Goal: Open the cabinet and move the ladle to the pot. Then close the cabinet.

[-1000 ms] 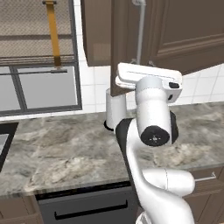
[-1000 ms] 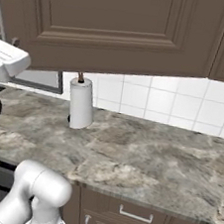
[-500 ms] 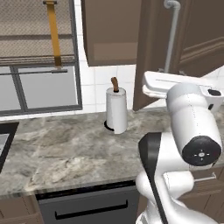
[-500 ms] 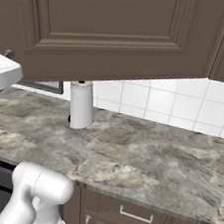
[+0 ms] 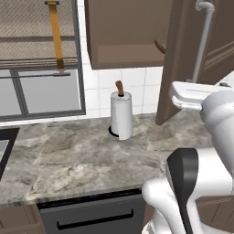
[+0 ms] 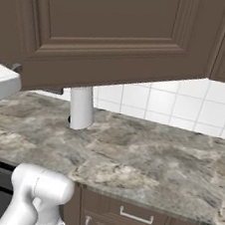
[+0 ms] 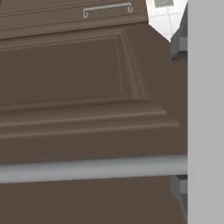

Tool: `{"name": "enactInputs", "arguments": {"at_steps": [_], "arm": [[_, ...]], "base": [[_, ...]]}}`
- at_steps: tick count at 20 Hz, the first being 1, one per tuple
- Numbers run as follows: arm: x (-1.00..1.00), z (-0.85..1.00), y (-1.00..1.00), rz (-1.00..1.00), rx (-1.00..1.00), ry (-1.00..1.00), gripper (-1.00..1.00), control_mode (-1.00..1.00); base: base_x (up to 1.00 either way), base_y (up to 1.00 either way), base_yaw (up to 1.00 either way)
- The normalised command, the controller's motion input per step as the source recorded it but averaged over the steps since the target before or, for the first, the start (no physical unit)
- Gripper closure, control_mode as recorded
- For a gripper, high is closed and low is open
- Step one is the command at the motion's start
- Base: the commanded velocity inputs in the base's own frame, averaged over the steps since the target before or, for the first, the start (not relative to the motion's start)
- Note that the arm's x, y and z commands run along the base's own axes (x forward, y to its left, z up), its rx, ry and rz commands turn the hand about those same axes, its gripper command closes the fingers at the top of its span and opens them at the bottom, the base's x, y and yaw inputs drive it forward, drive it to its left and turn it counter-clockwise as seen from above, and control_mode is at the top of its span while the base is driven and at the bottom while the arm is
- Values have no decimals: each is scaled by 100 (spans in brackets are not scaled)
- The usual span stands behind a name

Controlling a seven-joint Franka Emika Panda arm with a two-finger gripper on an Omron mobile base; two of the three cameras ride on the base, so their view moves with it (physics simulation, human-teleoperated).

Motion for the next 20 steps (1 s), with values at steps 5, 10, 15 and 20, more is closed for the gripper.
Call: {"name": "enactInputs", "arguments": {"at_steps": [5, 10, 15, 20], "arm": [[-57, -16, 100, -1, 0, -4, -100, -100], [-90, -17, 100, 3, 0, -5, -100, -100], [-94, -21, 100, 45, 0, 0, -100, -100], [-54, -8, 100, 48, 0, 0, -100, -100]], "base": [[0, 0, 0], [0, 0, 0], [0, 0, 0], [0, 0, 0]]}}
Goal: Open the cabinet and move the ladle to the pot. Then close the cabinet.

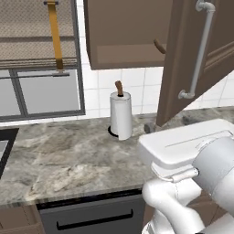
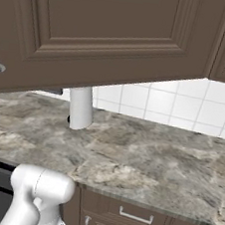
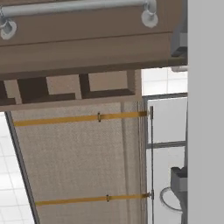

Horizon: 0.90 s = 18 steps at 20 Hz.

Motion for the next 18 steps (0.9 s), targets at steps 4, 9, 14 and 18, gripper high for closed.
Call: {"name": "enactInputs", "arguments": {"at_steps": [4, 9, 14, 18], "arm": [[24, 0, 87, 10, 0, 0, -100, -100], [59, -2, 60, -1, 0, 0, -100, -100], [67, -5, 36, -8, 0, 0, -100, -100], [61, -5, 6, -18, -2, 0, -100, -100]], "base": [[0, 0, 0], [0, 0, 0], [0, 0, 0], [0, 0, 0]]}}
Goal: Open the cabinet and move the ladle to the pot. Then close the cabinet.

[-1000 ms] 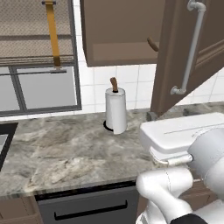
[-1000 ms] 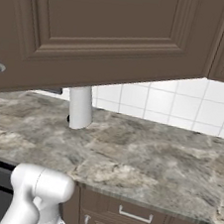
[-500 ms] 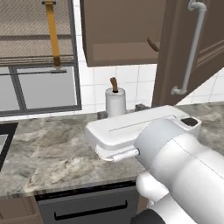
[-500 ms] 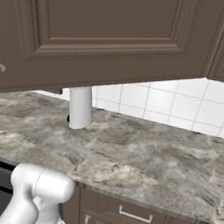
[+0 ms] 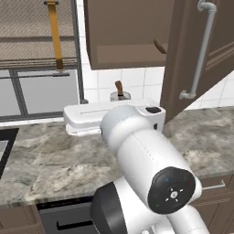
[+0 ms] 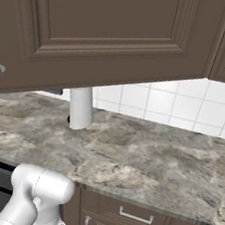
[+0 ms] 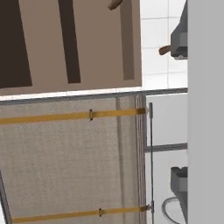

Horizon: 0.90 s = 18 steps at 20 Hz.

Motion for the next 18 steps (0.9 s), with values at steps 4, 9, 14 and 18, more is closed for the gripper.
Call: {"name": "enactInputs", "arguments": {"at_steps": [4, 9, 14, 18], "arm": [[46, -2, 0, -29, -8, -1, -100, -100], [44, 0, 0, -39, -8, 0, -100, -100], [41, 0, -2, -43, -7, 0, -100, -100], [18, 0, -19, -48, -7, 0, -100, -100]], "base": [[0, 0, 0], [0, 0, 0], [0, 0, 0], [0, 0, 0]]}}
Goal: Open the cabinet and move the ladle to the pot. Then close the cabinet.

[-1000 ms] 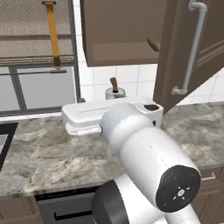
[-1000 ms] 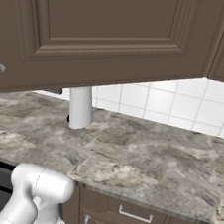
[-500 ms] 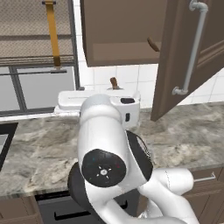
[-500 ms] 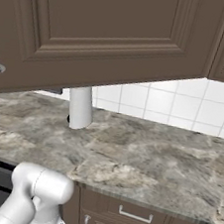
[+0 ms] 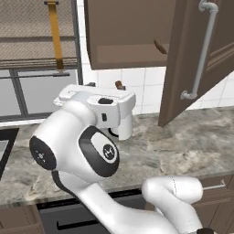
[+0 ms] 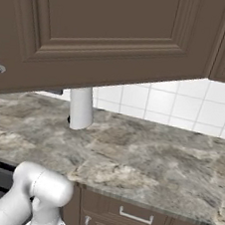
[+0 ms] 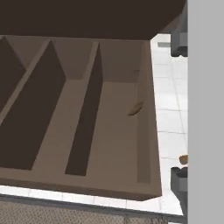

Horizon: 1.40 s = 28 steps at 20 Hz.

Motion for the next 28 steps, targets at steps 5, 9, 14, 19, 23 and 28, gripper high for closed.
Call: {"name": "enactInputs", "arguments": {"at_steps": [5, 9, 14, 19, 23, 28], "arm": [[0, 0, -48, -49, -5, 0, -100, -100], [1, 0, -60, -46, -3, 0, -100, -100], [0, 0, -60, -41, -2, 0, -100, -100], [-1, 0, -65, -37, -2, 0, -100, -100], [-30, 0, -75, -33, -1, 0, -100, -100], [-87, 1, -96, -27, 0, -2, -100, -100]], "base": [[0, 0, 0], [0, 0, 0], [0, 0, 0], [0, 0, 0], [0, 0, 0], [0, 0, 0]]}}
